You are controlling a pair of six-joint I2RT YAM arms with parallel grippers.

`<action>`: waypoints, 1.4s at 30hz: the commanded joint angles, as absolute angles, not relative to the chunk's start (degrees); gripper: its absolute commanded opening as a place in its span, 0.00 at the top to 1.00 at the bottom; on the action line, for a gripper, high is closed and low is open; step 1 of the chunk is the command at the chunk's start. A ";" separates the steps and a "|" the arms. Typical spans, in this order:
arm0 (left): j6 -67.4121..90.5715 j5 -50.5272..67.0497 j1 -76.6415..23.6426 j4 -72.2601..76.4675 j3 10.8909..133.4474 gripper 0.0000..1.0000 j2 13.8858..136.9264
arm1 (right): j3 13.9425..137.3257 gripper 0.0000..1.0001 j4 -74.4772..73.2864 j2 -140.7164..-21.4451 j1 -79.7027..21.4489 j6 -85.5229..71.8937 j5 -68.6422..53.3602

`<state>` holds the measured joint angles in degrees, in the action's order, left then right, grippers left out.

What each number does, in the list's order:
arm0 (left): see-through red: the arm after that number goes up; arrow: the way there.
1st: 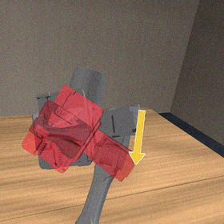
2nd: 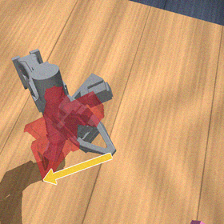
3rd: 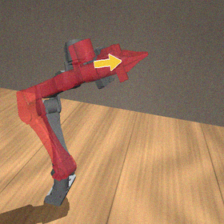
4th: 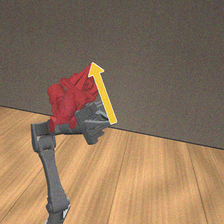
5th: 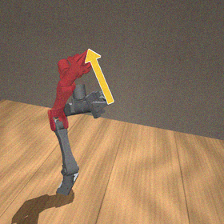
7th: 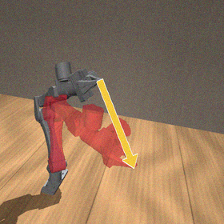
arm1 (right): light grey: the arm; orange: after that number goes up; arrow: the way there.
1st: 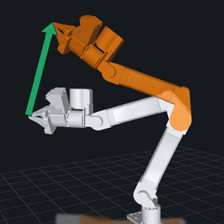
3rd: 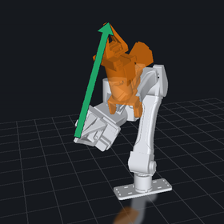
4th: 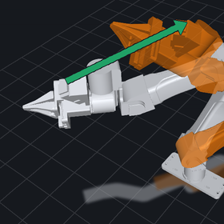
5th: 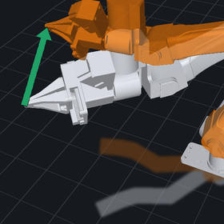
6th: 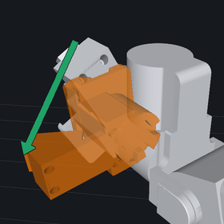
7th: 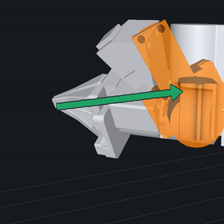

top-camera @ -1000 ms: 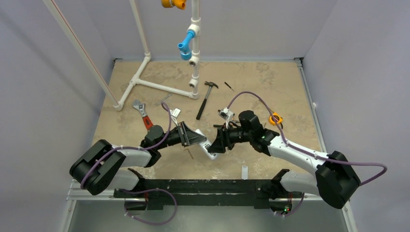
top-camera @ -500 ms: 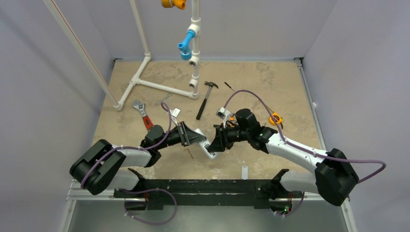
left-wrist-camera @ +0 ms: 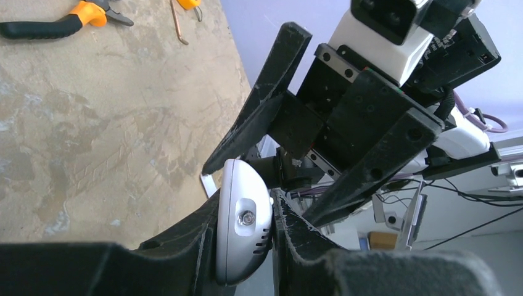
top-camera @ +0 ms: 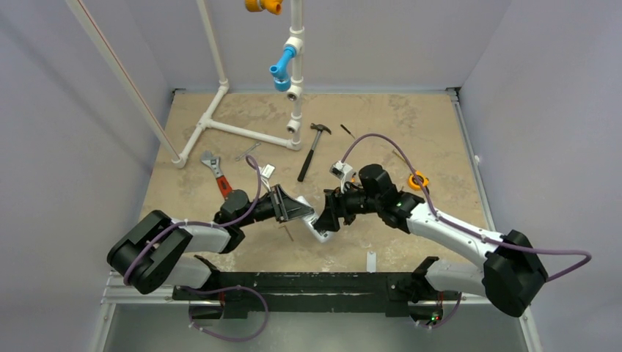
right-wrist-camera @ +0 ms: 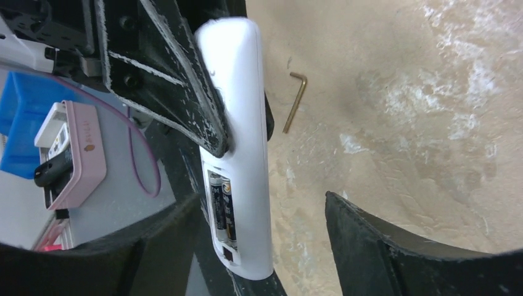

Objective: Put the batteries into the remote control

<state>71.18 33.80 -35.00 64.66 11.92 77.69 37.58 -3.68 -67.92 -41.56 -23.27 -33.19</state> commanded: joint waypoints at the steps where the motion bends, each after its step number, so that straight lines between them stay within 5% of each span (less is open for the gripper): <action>1: 72.03 36.22 -35.28 70.77 14.37 1.00 79.72 | 38.94 0.26 -3.05 -63.62 -41.39 -21.79 -31.05; 10: 72.88 35.56 -35.16 75.52 13.76 1.00 83.91 | 42.93 0.25 -17.05 -56.33 -41.20 -26.29 -12.50; 18: 63.53 32.94 -35.15 55.68 16.17 1.00 74.62 | 45.61 0.33 -43.00 -53.39 -41.22 -37.61 10.29; 23: 59.88 31.65 -35.08 46.77 17.76 1.00 70.35 | 44.91 0.37 -53.11 -54.70 -42.84 -44.37 13.45; 30: 60.64 32.87 -35.15 48.60 17.93 1.00 71.26 | 41.56 0.28 -54.36 -59.15 -50.43 -54.15 15.64; 42: 56.02 32.15 -34.98 40.70 18.99 1.00 66.32 | 30.13 0.57 -46.96 -55.69 -50.80 -60.31 9.95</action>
